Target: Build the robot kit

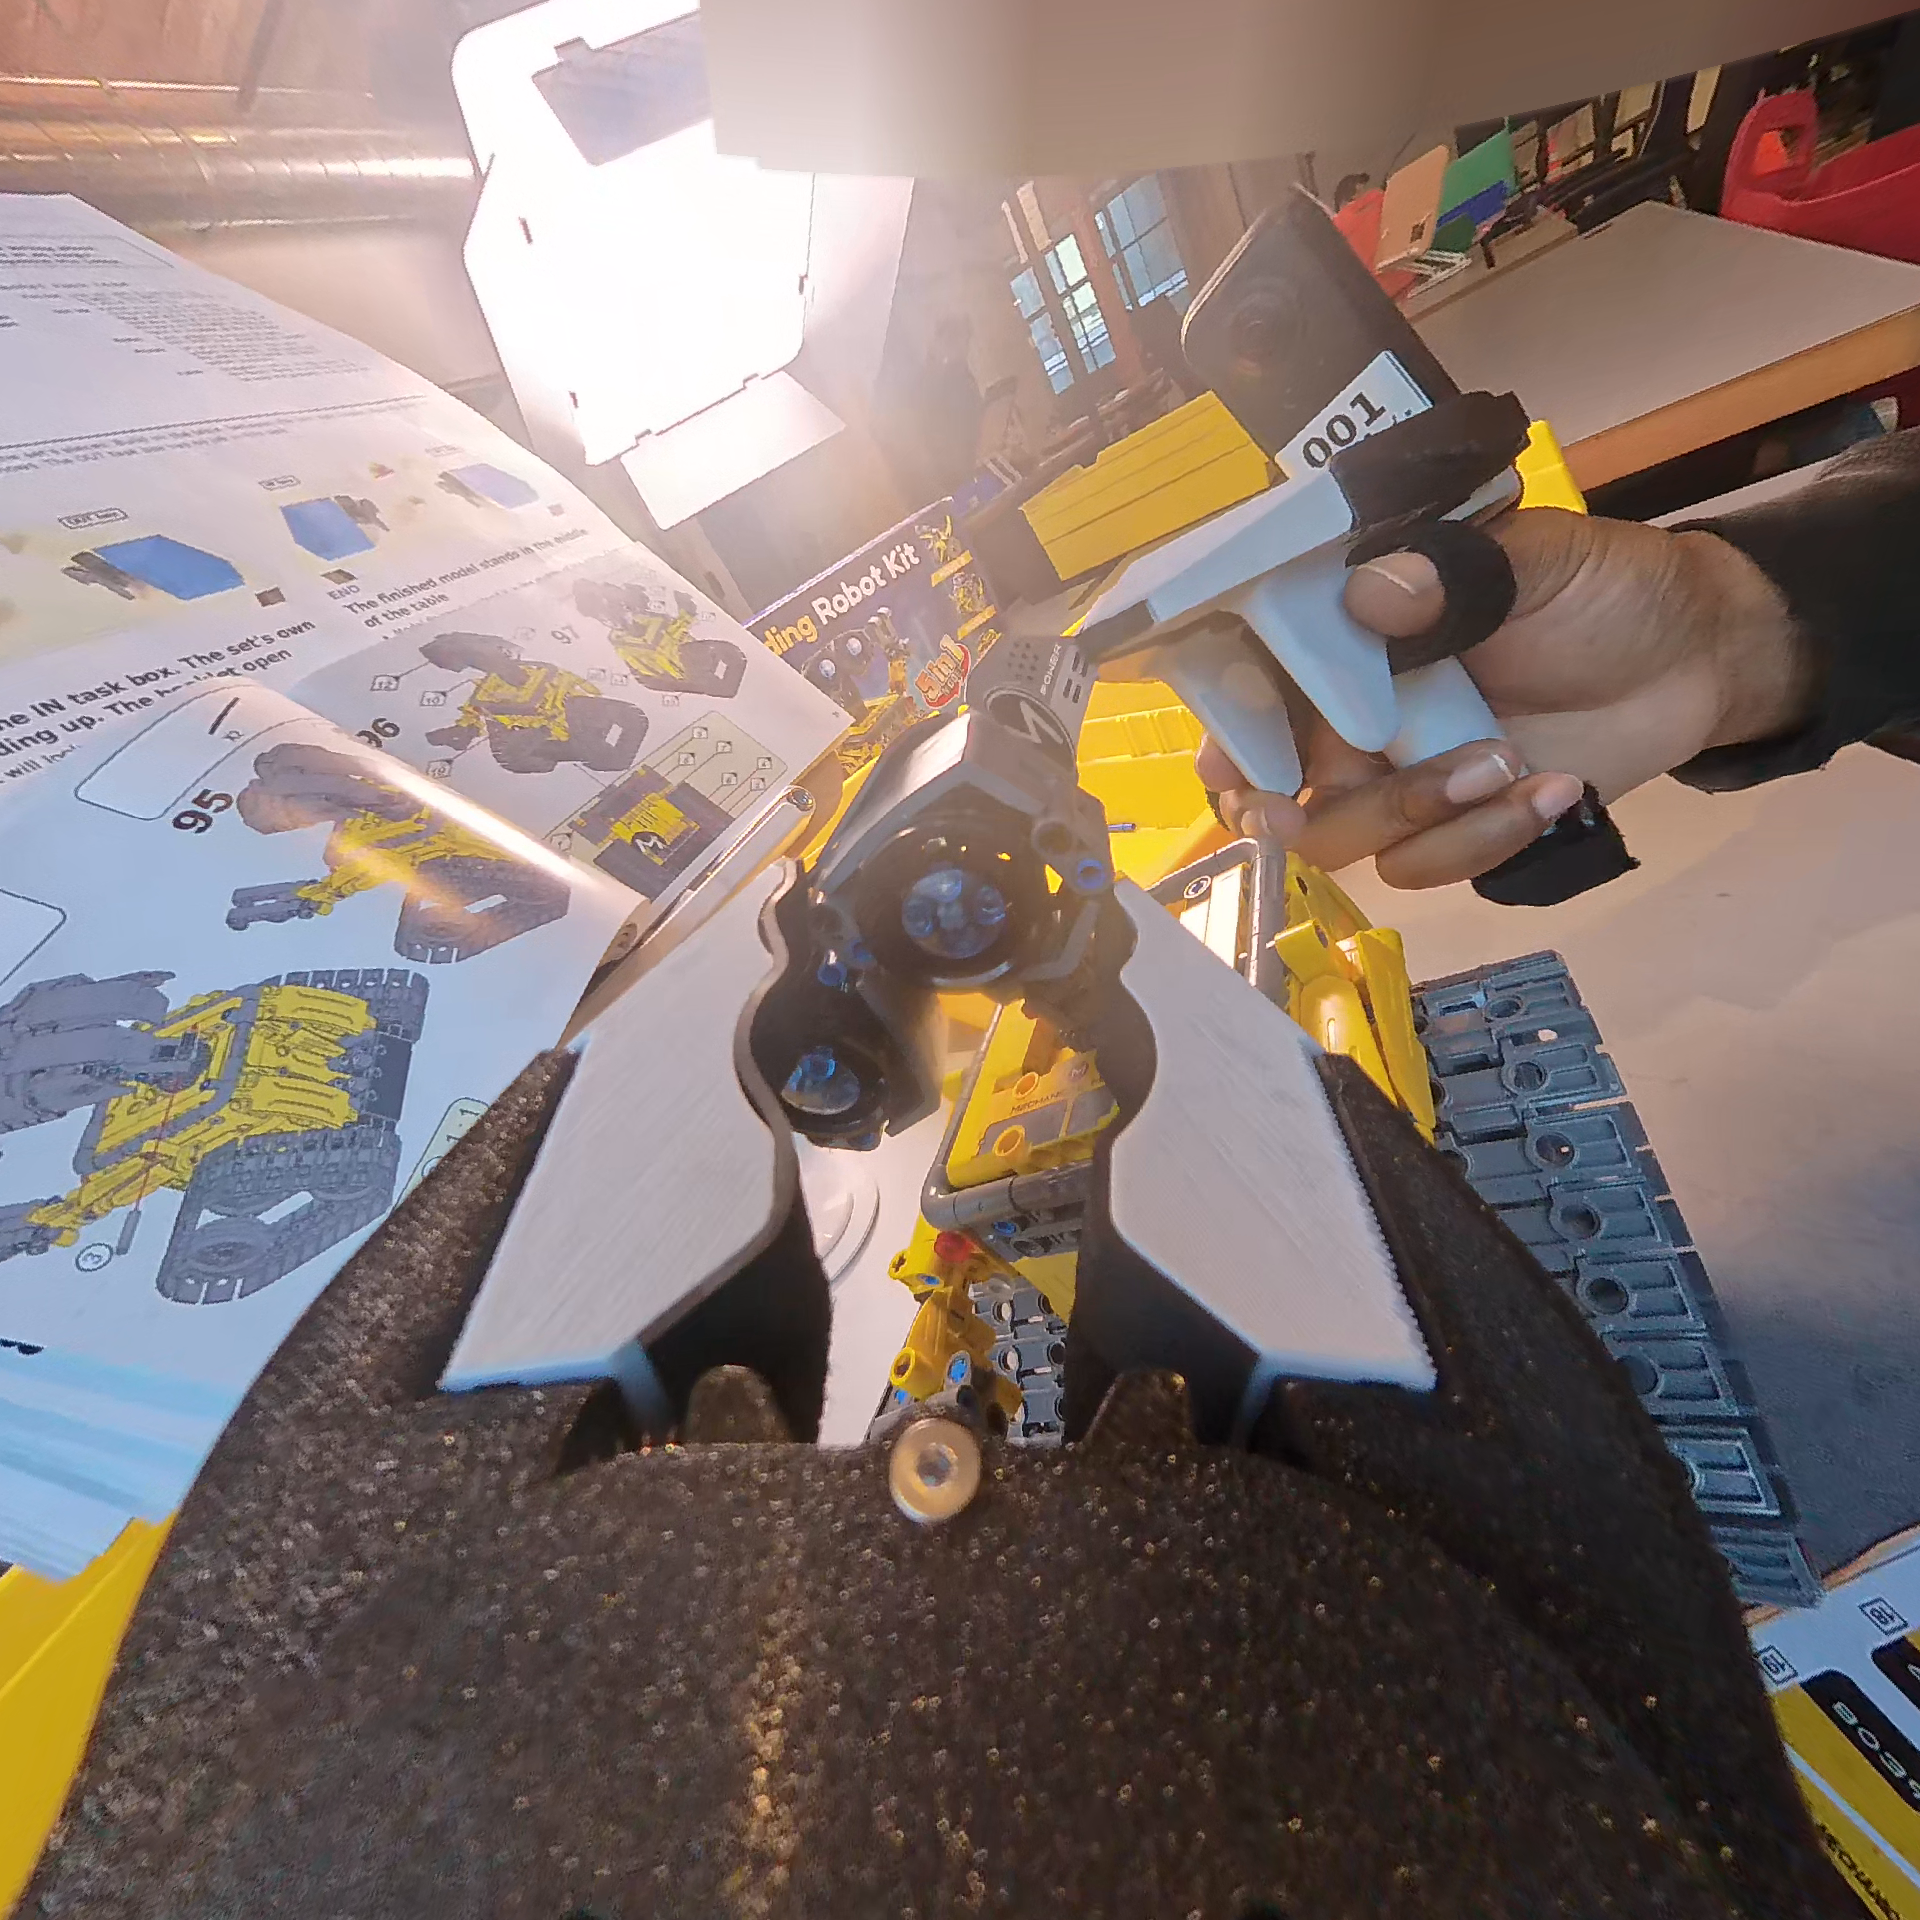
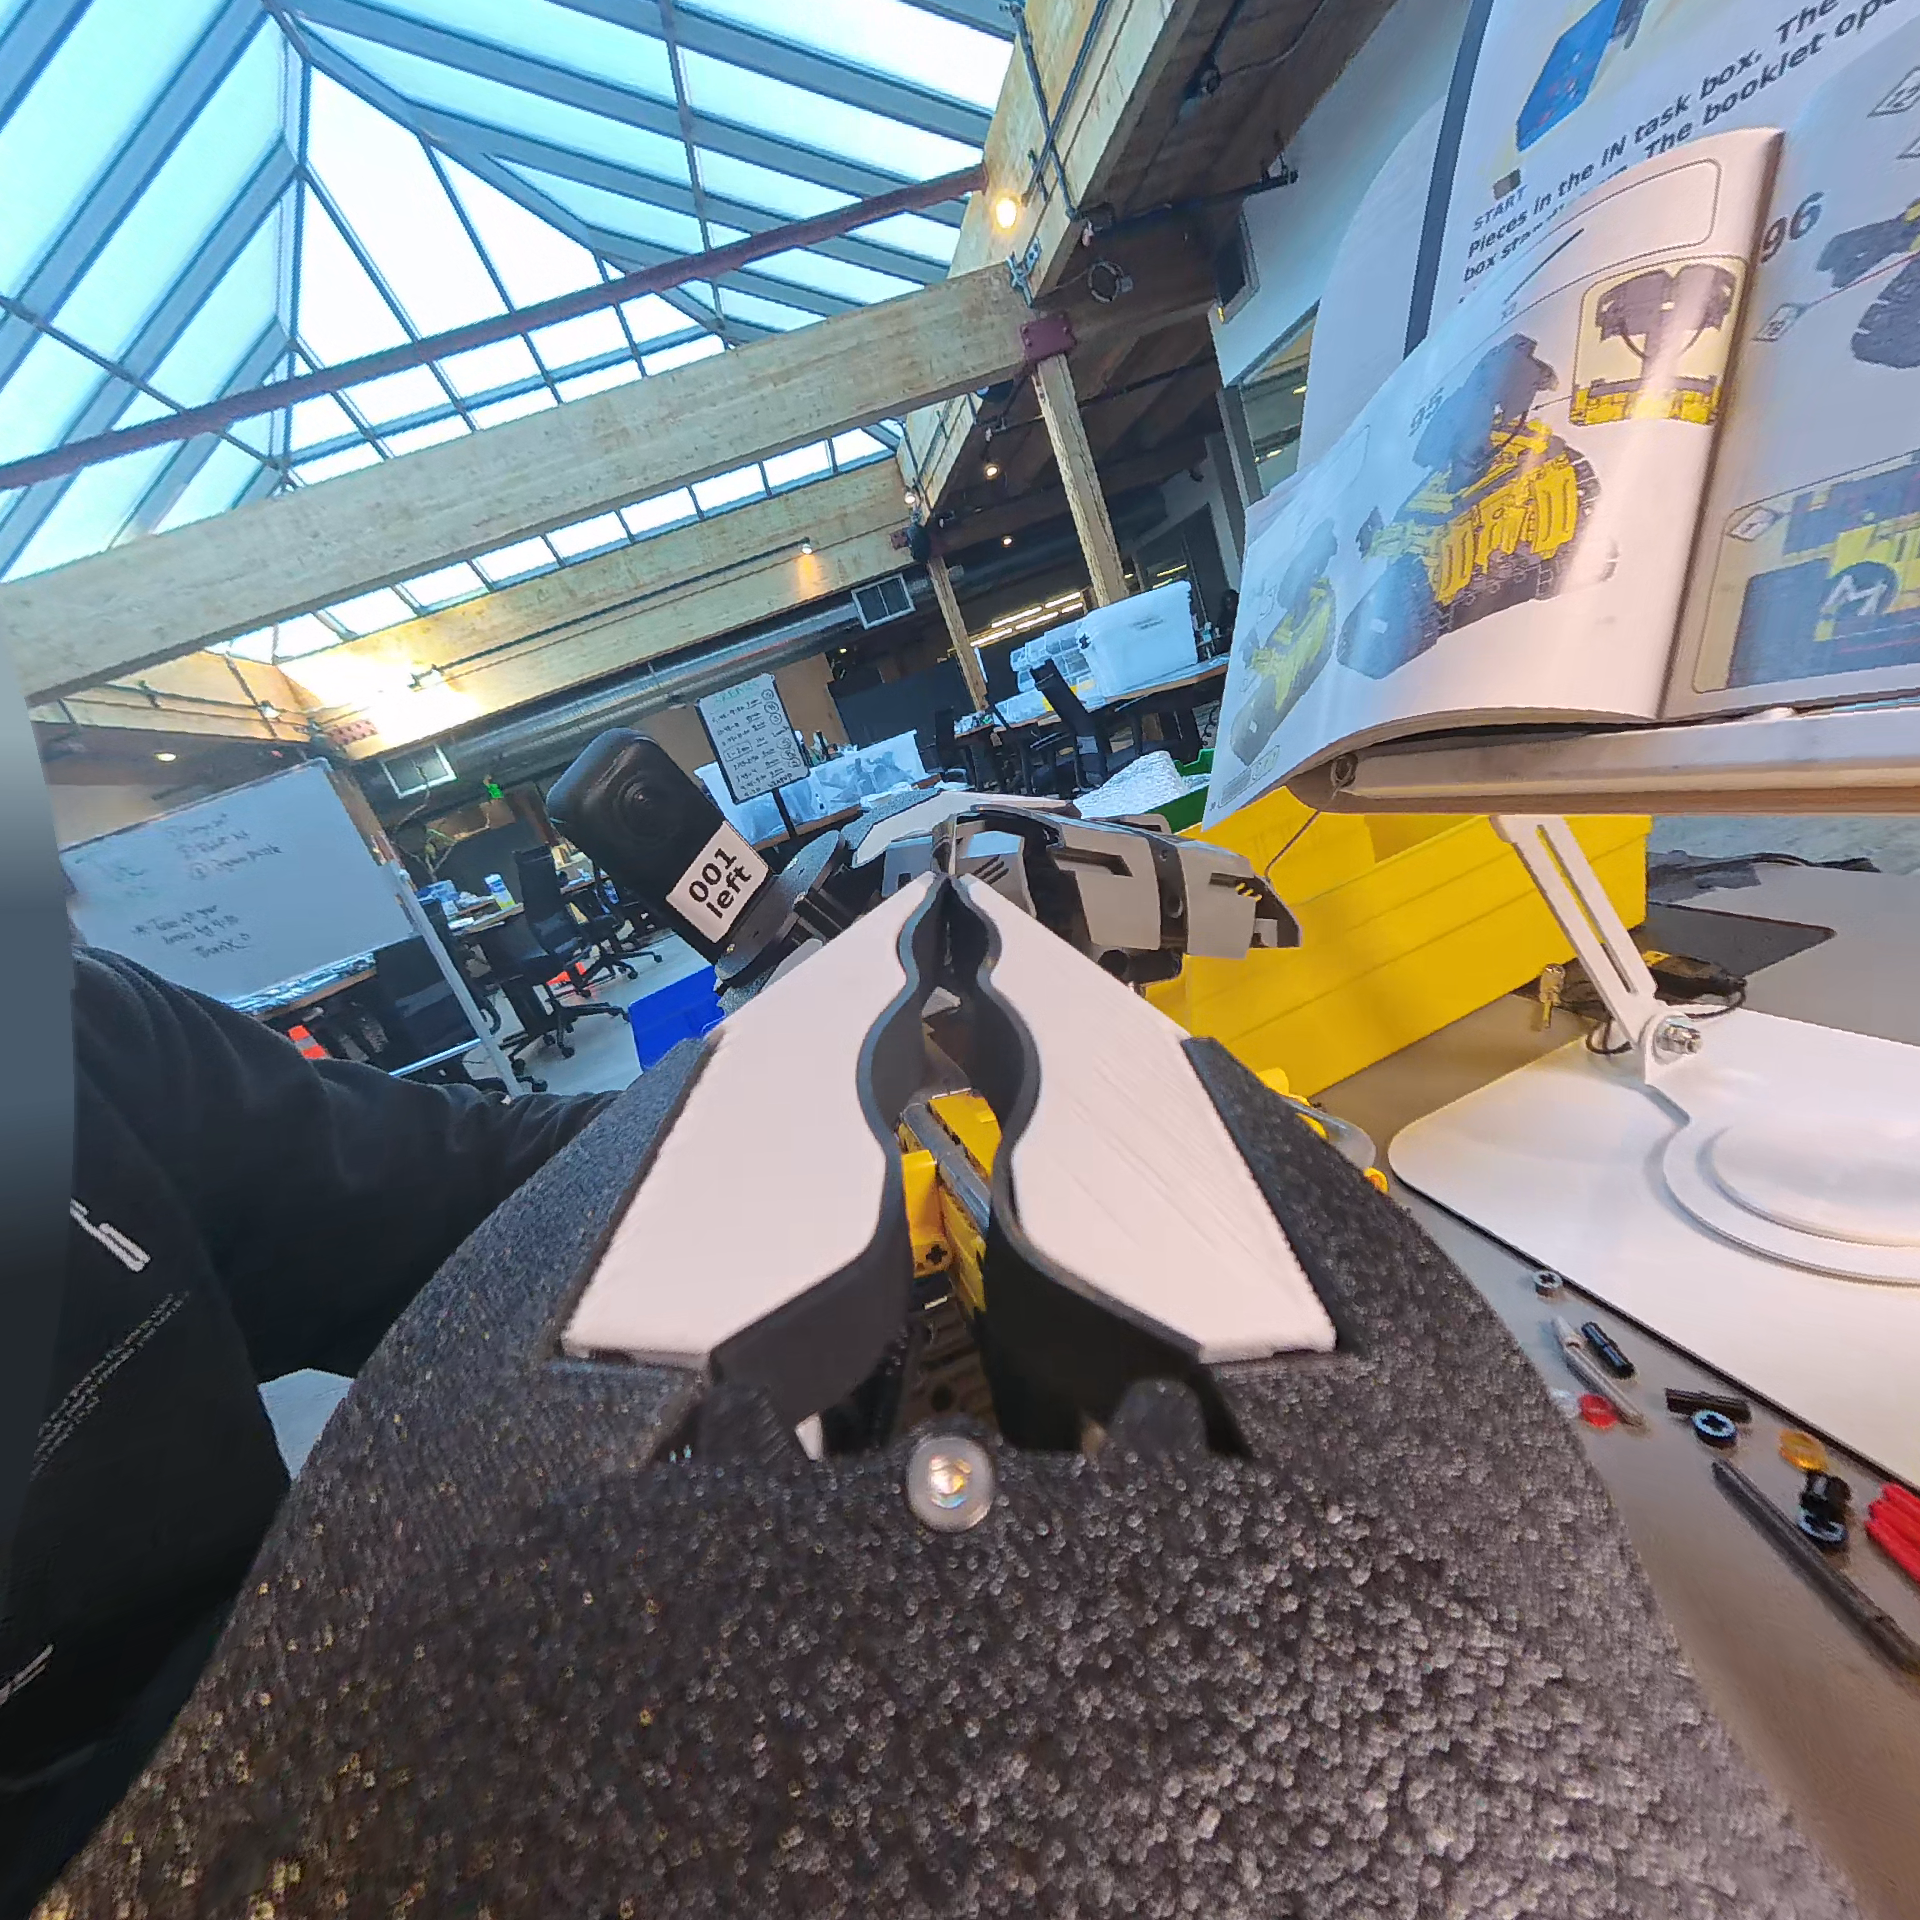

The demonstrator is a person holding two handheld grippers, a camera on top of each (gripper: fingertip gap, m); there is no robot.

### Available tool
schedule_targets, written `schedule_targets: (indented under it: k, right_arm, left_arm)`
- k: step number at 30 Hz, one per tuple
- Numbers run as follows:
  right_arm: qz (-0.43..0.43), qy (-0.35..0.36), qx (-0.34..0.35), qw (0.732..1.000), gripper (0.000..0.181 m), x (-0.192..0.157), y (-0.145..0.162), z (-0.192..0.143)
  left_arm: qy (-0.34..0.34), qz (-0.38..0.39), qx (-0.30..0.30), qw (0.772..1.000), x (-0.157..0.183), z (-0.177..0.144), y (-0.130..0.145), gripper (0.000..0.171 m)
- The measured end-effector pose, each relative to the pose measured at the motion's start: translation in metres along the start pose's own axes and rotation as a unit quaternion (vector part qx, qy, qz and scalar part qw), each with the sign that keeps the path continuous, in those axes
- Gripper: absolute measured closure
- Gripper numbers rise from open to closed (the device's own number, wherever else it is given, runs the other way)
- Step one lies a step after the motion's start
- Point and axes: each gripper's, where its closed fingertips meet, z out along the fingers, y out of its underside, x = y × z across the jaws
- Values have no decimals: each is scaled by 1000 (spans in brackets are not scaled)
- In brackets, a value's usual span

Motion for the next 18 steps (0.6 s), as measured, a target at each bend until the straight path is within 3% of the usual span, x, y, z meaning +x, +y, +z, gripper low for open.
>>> schedule_targets:
  k: [18]
  right_arm:
    - [19,24,0,1000,181,3,1,0]
  left_arm:
    - [-11,2,0,1000,0,0,0,119]
